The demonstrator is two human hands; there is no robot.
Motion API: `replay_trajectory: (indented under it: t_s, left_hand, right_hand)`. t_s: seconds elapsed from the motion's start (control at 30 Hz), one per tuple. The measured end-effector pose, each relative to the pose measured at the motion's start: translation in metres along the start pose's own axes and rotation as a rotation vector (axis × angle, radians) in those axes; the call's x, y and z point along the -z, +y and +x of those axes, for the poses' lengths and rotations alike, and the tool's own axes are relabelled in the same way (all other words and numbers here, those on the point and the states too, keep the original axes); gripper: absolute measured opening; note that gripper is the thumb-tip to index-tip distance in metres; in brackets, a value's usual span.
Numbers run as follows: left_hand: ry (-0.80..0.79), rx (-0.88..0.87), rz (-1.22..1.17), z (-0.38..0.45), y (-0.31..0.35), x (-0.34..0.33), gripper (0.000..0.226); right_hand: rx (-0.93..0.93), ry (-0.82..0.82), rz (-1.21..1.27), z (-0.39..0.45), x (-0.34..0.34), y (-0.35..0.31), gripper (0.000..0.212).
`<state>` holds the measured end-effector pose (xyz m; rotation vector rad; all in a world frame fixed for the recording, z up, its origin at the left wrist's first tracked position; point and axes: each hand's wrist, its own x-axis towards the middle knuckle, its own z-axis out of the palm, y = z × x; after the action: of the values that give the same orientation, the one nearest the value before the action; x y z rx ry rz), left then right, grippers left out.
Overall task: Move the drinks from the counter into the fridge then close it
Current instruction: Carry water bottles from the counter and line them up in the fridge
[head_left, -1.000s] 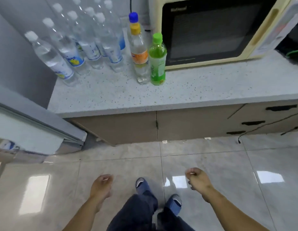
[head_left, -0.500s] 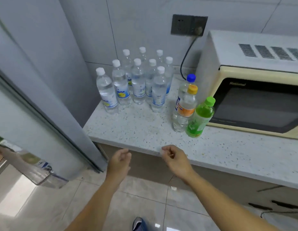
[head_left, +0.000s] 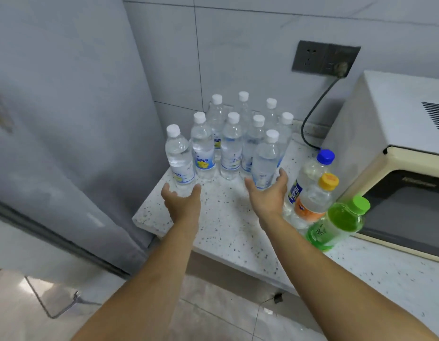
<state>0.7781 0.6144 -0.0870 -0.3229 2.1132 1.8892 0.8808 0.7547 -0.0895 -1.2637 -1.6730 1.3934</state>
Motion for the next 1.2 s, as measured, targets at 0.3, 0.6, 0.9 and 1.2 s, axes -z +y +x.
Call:
replay_trajectory:
  t_s: [0.3, 0.6, 0.9, 1.2]
  left_hand:
    - [0.158, 0.088, 0.047, 0.062, 0.009, -0.045, 0.112]
    - [0.221, 0.066, -0.050, 0.072, 0.015, -0.056, 0.071]
    - [0.069, -0.142, 0.095, 0.013, -0.030, -0.033, 0.066]
    - [-0.236, -0.268, 0.173, -0.041, -0.067, 0.010, 0.061]
  right_hand:
    - [0.031, 0.091, 0.055, 0.045, -0.027, 0.017, 0.097]
    - [0.046, 0.085, 0.127, 0.047, -0.027, 0.022, 0.064]
    - [0.099, -0.086, 0.096, -0.007, -0.014, 0.027, 0.067]
    - [0.159, -0.172, 0.068, -0.072, 0.021, 0.045, 0.062]
